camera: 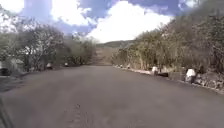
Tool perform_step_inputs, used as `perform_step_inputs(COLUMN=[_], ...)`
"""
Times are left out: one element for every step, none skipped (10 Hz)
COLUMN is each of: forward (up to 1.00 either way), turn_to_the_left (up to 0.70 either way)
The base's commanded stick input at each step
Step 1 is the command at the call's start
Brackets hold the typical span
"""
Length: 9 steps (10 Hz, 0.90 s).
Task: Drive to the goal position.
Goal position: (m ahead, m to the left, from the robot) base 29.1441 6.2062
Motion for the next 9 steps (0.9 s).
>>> perform_step_inputs(forward=[0.7,0.7,0.7,0.7,0.7,0.7,0.7,0.7,0.7], turn_to_the_left=[0.02,0.02,0.02,0.02,0.02,0.02,0.02,0.01,0.02])
